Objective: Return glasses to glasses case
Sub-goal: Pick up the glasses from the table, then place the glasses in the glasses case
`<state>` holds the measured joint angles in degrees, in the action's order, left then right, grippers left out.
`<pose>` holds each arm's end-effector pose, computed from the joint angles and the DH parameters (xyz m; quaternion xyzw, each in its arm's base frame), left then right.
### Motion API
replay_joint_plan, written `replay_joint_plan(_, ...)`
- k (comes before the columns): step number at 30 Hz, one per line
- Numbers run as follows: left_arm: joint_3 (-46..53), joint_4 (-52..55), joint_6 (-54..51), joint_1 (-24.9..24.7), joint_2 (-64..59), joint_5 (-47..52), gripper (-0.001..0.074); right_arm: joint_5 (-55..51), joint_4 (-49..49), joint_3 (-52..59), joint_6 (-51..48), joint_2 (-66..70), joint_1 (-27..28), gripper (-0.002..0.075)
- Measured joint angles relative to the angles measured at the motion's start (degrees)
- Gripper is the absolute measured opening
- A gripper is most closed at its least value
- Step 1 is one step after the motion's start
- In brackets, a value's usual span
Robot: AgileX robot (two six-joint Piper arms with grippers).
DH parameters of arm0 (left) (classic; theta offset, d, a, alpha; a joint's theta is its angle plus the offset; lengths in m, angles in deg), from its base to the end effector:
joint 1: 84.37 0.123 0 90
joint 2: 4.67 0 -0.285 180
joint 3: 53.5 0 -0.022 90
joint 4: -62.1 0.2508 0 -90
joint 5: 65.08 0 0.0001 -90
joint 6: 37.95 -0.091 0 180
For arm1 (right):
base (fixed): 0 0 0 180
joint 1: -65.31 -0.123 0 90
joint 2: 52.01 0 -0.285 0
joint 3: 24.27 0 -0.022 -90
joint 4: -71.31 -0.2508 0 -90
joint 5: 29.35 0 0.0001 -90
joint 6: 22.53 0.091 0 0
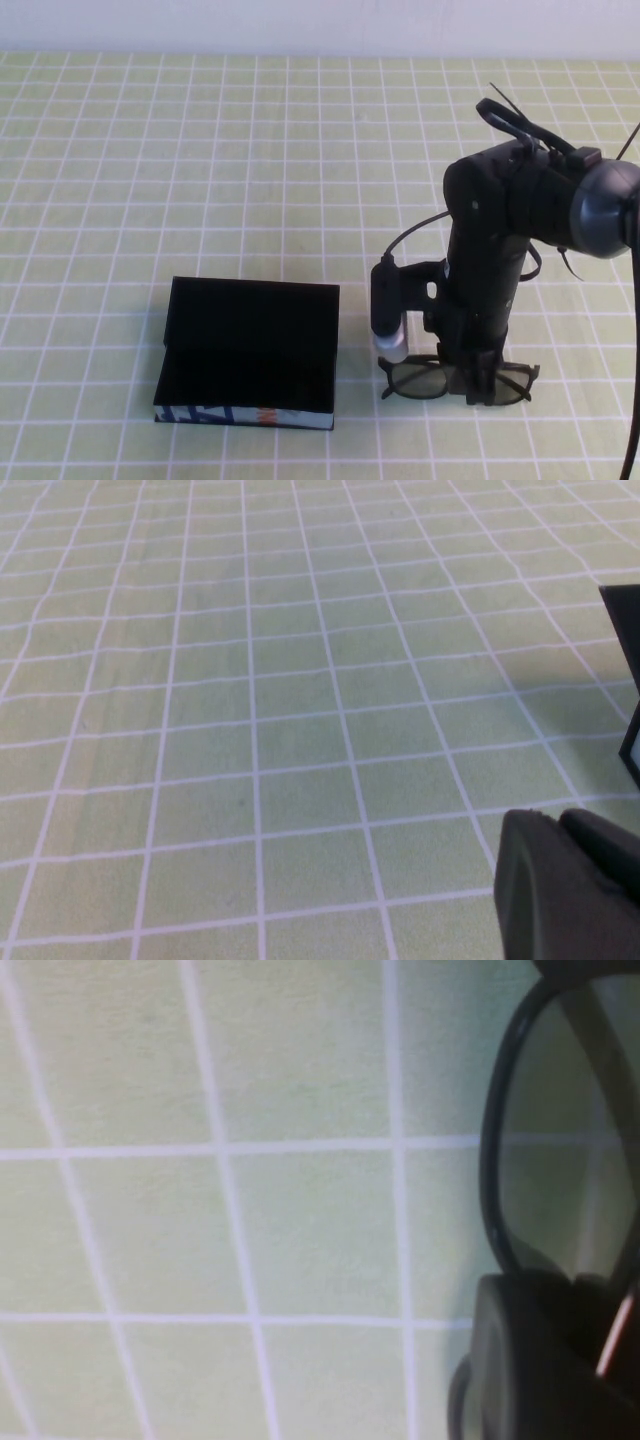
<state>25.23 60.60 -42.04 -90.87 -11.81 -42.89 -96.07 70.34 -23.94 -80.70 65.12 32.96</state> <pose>0.0518 -0.0068 0.1701 0.0678 0.8064 -0.0235 0.5869 0.2999 0.1916 0.1898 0.7073 -0.7060 -0.0156 0.0338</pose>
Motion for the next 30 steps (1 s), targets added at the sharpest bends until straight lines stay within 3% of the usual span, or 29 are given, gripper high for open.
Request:
replay_joint_plan(10, 0.0, 0.0, 0.0, 0.0, 0.0, 0.0, -0.0004, -2.7, 0.5, -10.6, 8.8, -5.5, -10.4, 0.0065)
replay_joint_plan(19, 0.0, 0.0, 0.0, 0.0, 0.0, 0.0, -0.0004, -3.2, 0.3, -24.3, 13.6, 3.1, -21.1, 0.0065)
replay_joint_plan(30, 0.0, 0.0, 0.0, 0.0, 0.0, 0.0, -0.0004, -3.2, 1.0, -29.4, 14.7, 12.4, -22.7, 0.0064)
